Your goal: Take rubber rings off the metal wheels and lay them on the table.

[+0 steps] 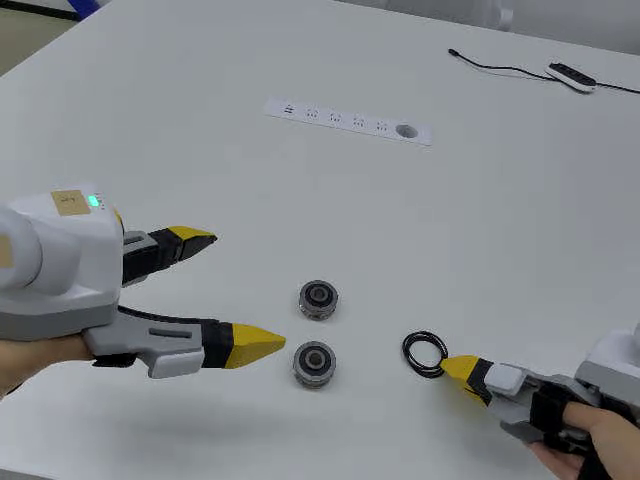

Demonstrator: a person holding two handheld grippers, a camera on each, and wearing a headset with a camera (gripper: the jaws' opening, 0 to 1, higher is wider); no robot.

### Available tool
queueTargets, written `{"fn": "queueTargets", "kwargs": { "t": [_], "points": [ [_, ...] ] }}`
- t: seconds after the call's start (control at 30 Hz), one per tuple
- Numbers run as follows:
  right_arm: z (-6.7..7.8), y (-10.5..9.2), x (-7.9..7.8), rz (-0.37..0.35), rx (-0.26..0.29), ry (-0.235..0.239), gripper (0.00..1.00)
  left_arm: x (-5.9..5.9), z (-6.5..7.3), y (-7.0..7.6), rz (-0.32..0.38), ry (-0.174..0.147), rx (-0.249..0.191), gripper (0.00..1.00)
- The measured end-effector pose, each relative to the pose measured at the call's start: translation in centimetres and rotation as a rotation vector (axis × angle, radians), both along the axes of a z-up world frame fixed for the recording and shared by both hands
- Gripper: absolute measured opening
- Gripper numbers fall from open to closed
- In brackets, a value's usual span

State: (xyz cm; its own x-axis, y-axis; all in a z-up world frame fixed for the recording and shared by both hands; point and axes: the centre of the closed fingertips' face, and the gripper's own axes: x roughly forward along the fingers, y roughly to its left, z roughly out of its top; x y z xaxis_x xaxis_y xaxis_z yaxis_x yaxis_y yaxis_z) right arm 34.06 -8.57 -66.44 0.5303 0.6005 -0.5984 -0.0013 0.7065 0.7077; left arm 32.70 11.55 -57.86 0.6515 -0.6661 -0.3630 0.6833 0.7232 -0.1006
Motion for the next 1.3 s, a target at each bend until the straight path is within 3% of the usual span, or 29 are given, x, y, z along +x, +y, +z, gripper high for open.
{"fn": "queueTargets", "kwargs": {
  "t": [0.13,0.2,0.33,0.57,0.6,0.67,0.8,0.9,0.97,1.07,1.3],
  "points": [
    [0.3,-0.4,-0.1,0.009,-0.025,-0.022,0.08,-0.2,-0.1,0.0,0.001,0.003,-0.002,0.85],
    [0.4,-0.7,-0.1,0.037,-0.060,-0.058,0.09,-0.2,-0.2,0.1,0.006,0.004,0.000,0.85],
    [1.3,-1.2,0.5,0.113,-0.153,-0.187,0.11,-0.3,-0.5,0.6,0.024,0.006,-0.005,0.85],
    [2.7,-1.8,1.6,0.198,-0.263,-0.343,0.15,-0.8,-0.9,1.4,0.047,0.014,-0.002,0.86],
    [3.2,-1.8,1.8,0.227,-0.290,-0.395,0.16,-0.9,-0.9,1.6,0.052,0.013,0.000,0.86],
    [3.7,-2.0,2.0,0.252,-0.326,-0.447,0.16,-0.9,-0.9,2.1,0.065,0.012,0.003,0.86],
    [4.3,-2.3,2.2,0.287,-0.376,-0.506,0.19,-0.7,-0.7,3.0,0.105,0.001,-0.007,0.86],
    [4.9,-2.5,2.4,0.318,-0.418,-0.580,0.22,-0.7,-0.6,3.3,0.128,-0.007,-0.016,0.86],
    [4.9,-2.6,2.2,0.325,-0.423,-0.585,0.26,-0.8,-0.5,3.1,0.134,-0.011,-0.027,0.86],
    [4.9,-3.4,2.1,0.351,-0.476,-0.611,0.30,-1.0,-0.7,2.9,0.134,-0.012,-0.026,0.86],
    [4.5,-4.3,1.8,0.362,-0.524,-0.611,0.40,-1.4,-1.2,2.5,0.132,-0.010,-0.017,0.87]
  ]
}}
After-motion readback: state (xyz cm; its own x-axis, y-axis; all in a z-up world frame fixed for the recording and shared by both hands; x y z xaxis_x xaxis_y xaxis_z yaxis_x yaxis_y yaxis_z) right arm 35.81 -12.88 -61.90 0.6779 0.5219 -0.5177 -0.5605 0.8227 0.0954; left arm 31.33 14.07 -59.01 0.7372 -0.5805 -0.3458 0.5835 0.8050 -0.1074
